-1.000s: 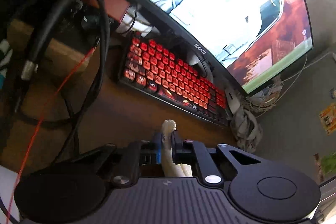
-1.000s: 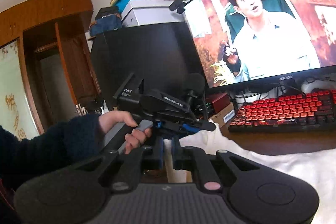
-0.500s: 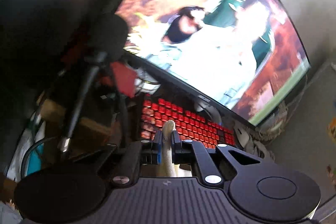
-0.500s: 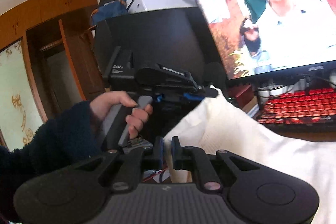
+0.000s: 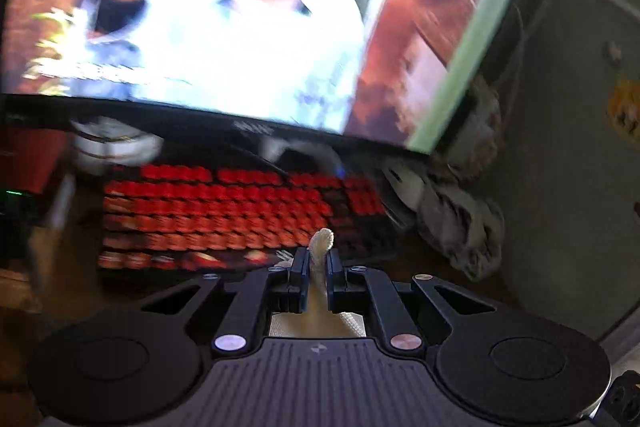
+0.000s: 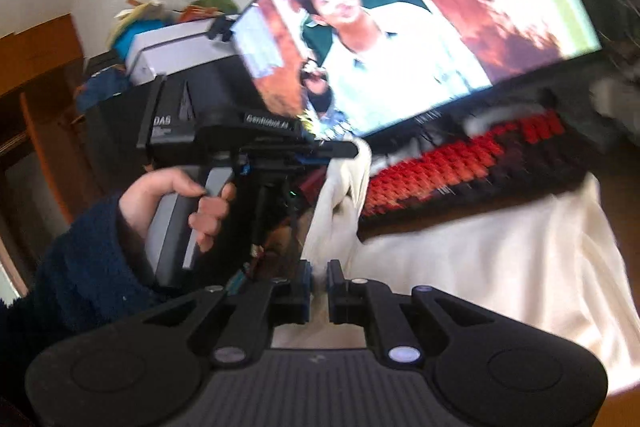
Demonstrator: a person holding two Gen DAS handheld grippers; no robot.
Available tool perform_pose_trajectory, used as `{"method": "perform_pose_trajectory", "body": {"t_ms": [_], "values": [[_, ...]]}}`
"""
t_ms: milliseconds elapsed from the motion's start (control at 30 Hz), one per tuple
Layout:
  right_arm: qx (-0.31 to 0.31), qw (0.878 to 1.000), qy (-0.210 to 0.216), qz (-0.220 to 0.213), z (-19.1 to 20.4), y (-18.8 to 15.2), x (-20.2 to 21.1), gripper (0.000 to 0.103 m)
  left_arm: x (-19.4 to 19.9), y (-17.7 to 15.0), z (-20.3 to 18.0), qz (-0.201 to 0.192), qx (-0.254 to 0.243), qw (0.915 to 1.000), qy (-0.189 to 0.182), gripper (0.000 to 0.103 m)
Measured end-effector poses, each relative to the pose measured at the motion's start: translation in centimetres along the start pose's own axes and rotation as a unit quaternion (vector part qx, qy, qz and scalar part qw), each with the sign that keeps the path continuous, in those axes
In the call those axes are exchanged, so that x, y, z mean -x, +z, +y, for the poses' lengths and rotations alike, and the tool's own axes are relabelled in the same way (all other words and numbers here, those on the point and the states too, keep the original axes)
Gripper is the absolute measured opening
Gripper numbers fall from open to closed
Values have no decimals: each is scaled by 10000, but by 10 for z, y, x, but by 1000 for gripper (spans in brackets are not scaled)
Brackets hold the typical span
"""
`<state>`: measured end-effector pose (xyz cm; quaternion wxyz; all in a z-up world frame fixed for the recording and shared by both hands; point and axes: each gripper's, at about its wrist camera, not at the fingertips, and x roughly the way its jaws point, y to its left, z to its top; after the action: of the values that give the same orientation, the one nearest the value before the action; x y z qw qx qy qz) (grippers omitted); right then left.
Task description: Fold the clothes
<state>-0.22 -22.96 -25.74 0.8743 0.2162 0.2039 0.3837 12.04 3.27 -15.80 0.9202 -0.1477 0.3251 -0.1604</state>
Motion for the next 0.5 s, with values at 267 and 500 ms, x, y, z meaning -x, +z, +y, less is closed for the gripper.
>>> {"method": "perform_pose_trajectory", "body": {"t_ms": [267,500], "values": [[-445,9970,-419,479,-21,-21,-2,7,-42,-32,-18,624,-421,9948,-689,18],[-475,9963,-360,623,-25,-22,1,8,37,-55,-35,-92,-1448,9880,-536,43]]}}
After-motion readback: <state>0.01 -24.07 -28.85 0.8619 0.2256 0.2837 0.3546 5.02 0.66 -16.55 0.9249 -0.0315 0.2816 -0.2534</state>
